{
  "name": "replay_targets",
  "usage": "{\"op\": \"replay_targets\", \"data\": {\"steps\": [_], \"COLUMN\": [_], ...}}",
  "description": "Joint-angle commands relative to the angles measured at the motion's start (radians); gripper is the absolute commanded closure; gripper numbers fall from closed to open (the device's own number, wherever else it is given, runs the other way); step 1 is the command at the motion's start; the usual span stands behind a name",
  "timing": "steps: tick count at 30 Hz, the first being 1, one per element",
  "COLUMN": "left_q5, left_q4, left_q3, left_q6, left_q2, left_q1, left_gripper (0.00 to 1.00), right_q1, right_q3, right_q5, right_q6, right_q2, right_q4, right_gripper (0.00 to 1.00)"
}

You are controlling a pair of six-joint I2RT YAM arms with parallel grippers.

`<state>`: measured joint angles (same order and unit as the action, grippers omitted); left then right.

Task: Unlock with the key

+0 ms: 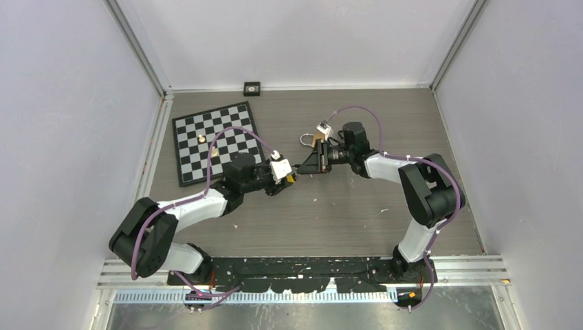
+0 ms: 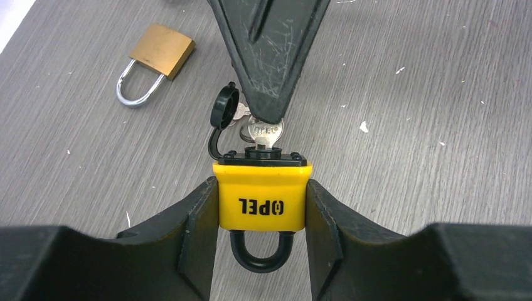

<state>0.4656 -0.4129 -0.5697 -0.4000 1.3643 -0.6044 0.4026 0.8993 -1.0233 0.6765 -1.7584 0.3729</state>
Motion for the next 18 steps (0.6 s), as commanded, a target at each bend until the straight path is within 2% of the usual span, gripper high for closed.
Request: {"op": "replay_targets", "data": {"steps": [1, 5, 11, 18], "left_q5": [0.026, 0.013, 0.029, -0.005], "left_q4": [-0.085, -0.089, -0.080, -0.127], "left_q3": [-0.040, -0.040, -0.043, -0.044], "left_q6": [0.003, 0.004, -0.002, 0.031], "left_q2": [-0.044, -0.044, -0.042, -0.040], "left_q1": [0.004, 0.005, 0.005, 0.005], "left_gripper": [1.00, 1.00, 1.00, 1.00], "right_q1": [0.016, 0.030, 0.039, 0.079], "right_q3": [0.019, 0.018, 0.027, 0.022], "right_q5": [-0.017, -0.012, 0.006, 0.058], "right_q6": [-0.053, -0.055, -0.034, 0.010], "right_q2": [0.002, -0.007, -0.026, -0.053], "right_q4": [-0.026, -0.028, -0.011, 0.014], "right_gripper": [0.71, 0.78, 0.99, 1.00]}}
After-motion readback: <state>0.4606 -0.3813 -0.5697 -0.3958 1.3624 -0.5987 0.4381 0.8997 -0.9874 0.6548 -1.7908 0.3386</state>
